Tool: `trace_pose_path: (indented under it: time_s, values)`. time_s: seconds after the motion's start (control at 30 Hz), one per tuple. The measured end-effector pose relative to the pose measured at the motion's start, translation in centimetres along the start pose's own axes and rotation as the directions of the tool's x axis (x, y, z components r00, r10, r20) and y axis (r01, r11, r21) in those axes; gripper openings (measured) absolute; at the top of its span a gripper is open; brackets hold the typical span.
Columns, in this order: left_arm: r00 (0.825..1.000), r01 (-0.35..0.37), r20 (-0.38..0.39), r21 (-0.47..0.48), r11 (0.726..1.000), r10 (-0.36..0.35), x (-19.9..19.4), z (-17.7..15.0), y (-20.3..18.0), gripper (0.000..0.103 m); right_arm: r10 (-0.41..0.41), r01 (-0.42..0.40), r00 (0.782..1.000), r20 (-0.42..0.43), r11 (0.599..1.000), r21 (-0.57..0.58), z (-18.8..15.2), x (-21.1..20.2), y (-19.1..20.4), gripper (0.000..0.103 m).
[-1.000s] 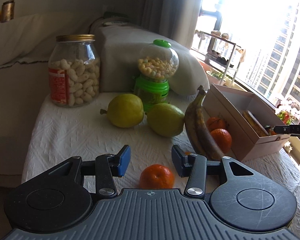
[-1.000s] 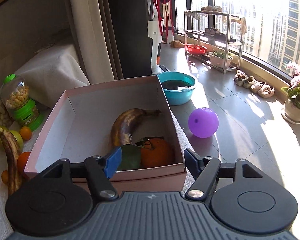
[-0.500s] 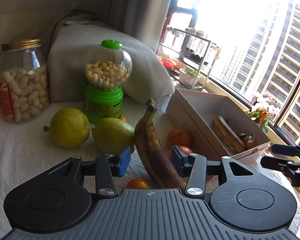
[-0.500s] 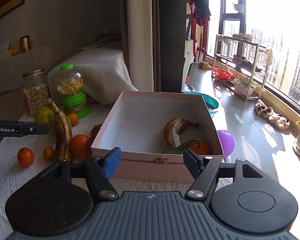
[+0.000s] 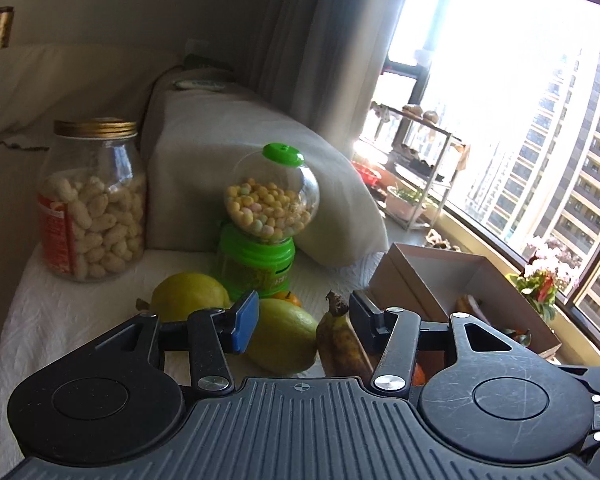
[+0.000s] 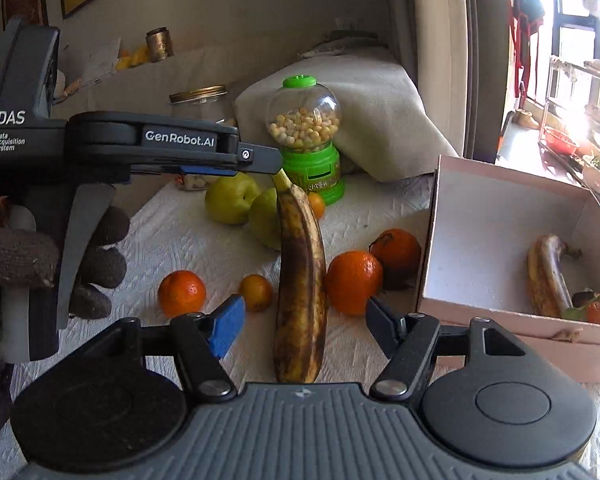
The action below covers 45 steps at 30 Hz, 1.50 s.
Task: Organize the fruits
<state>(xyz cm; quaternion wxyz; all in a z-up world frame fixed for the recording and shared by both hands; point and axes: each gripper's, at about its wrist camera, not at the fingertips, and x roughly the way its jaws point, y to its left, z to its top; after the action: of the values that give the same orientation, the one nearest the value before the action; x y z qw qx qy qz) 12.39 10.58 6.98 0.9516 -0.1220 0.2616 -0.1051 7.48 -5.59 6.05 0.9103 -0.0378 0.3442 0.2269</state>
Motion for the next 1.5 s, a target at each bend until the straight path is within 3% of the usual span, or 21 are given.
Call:
trace_pose_path:
  time_s: [0.1,0.2,0.37,0.47,0.57,0.63,0.73,0.83,0.93,1.1,1.17,1.23,1.4,1.5]
  values:
    - [0.996,-0.082,0.012,-0.027,0.996,0.083,-1.4,-2.6,2.0,0.052,-0.01,0.013,1.0,0.028,0.992,-0.127,1.5,0.3,1.8,0.069]
    - [0.997,-0.079,-0.024,-0.072,0.994,0.077,-2.0,-4.4,3.8,0.052,-0.029,0.044,0.998,0.063,0.967,-0.253,3.5,0.6,3.2,0.069]
    - [0.998,-0.069,-0.02,-0.103,0.992,0.067,-2.4,-4.9,5.3,0.052,0.048,-0.05,0.998,-0.033,0.995,-0.088,9.4,3.9,0.7,0.069]
    - [0.999,-0.044,-0.013,-0.108,0.993,0.043,-2.5,-5.4,5.5,0.052,0.02,-0.023,0.996,-0.084,0.999,-0.033,11.3,7.3,0.2,0.069]
    - [0.998,-0.052,-0.023,-0.087,0.995,0.05,-2.1,-5.9,5.2,0.052,-0.075,0.052,0.992,-0.098,0.974,-0.221,11.5,9.6,3.1,0.069]
    - [0.997,-0.079,-0.03,-0.062,0.995,0.077,-2.1,-6.0,4.9,0.052,-0.097,0.047,0.985,-0.142,0.946,-0.321,11.7,10.8,5.1,0.069]
    - [0.992,-0.122,-0.027,-0.037,0.992,0.121,-2.3,-6.1,4.7,0.052,-0.133,0.008,0.95,-0.282,0.915,-0.404,11.6,13.9,7.8,0.069]
    - [0.988,-0.153,-0.04,-0.025,0.988,0.152,-2.3,-6.1,4.9,0.052,-0.236,0.065,0.908,-0.346,0.895,-0.44,11.2,16.9,8.6,0.067]
    - [0.984,-0.168,-0.062,-0.018,0.986,0.167,-2.1,-6.3,5.1,0.052,-0.268,0.08,0.876,-0.4,0.901,-0.427,10.9,19.0,8.3,0.065]
    - [0.985,-0.157,-0.075,-0.02,0.987,0.155,-2.0,-6.5,5.3,0.052,-0.32,0.094,0.87,-0.374,0.854,-0.512,9.7,19.1,9.2,0.067]
    - [0.987,-0.147,-0.069,-0.022,0.989,0.145,-2.1,-6.5,5.3,0.052,-0.358,0.092,0.865,-0.351,0.802,-0.59,8.8,19.1,10.0,0.067]
    - [0.989,-0.136,-0.054,-0.02,0.991,0.135,-2.3,-6.5,5.1,0.052,-0.363,0.088,0.873,-0.326,0.774,-0.627,8.3,18.8,10.6,0.064]
    - [0.99,-0.132,-0.054,0.007,0.991,0.132,-3.3,-6.6,4.0,0.052,-0.357,0.09,0.881,-0.31,0.77,-0.632,8.0,18.3,10.7,0.058]
    - [0.993,-0.099,-0.058,0.016,0.995,0.1,-4.5,-6.8,3.6,0.052,-0.332,0.095,0.889,-0.315,0.807,-0.583,8.3,17.4,9.6,0.058]
